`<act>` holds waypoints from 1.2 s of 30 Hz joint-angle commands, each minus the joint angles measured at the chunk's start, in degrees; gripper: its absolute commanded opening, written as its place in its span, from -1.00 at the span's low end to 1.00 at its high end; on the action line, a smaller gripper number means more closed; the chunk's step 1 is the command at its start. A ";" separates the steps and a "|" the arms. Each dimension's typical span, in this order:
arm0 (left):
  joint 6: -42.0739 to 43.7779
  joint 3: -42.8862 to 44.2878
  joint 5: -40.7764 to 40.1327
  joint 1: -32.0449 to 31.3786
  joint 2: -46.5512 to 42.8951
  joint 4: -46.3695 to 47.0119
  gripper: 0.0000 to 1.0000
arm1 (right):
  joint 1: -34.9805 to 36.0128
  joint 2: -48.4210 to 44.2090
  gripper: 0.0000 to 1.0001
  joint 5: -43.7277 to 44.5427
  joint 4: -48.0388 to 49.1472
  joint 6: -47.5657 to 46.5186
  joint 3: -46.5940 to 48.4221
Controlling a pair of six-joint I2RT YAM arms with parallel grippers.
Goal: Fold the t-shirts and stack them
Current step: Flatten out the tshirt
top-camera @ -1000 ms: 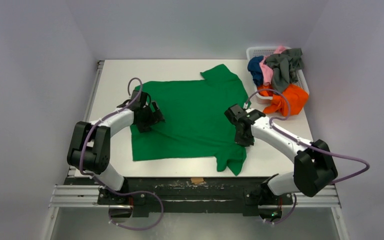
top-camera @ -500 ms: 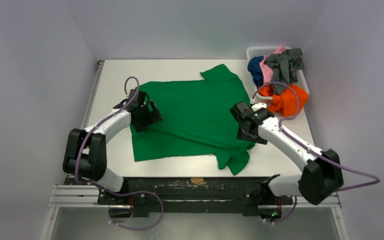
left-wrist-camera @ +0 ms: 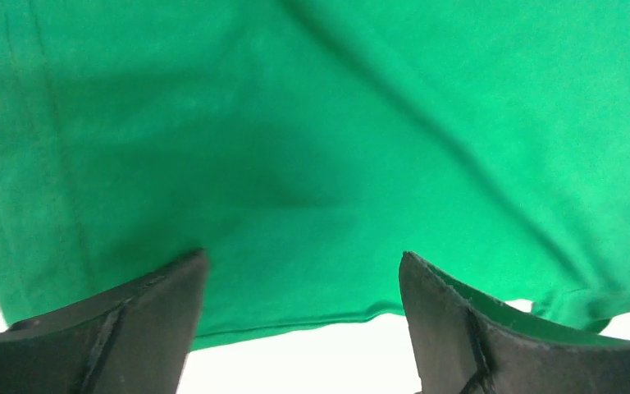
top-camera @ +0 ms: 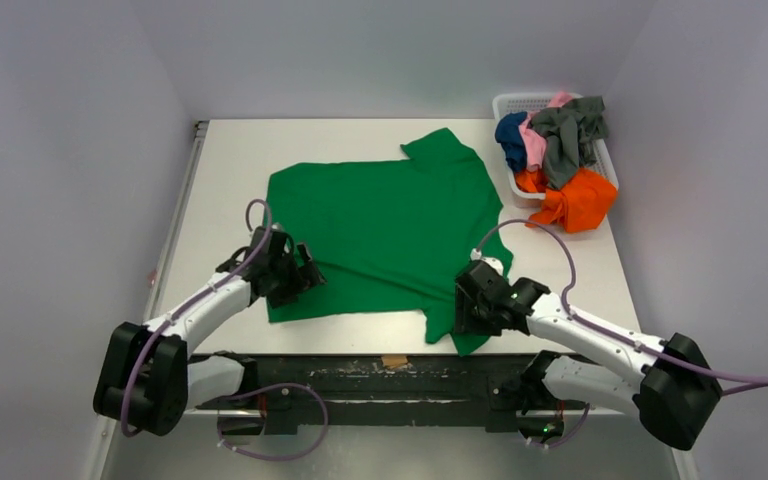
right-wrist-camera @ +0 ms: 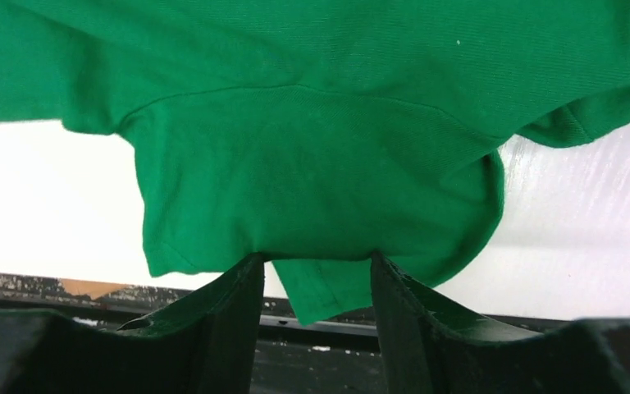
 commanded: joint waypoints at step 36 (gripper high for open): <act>-1.11 1.60 -7.42 -0.89 5.24 0.78 0.72 | 5.56 19.23 -0.59 5.95 -5.07 3.94 5.20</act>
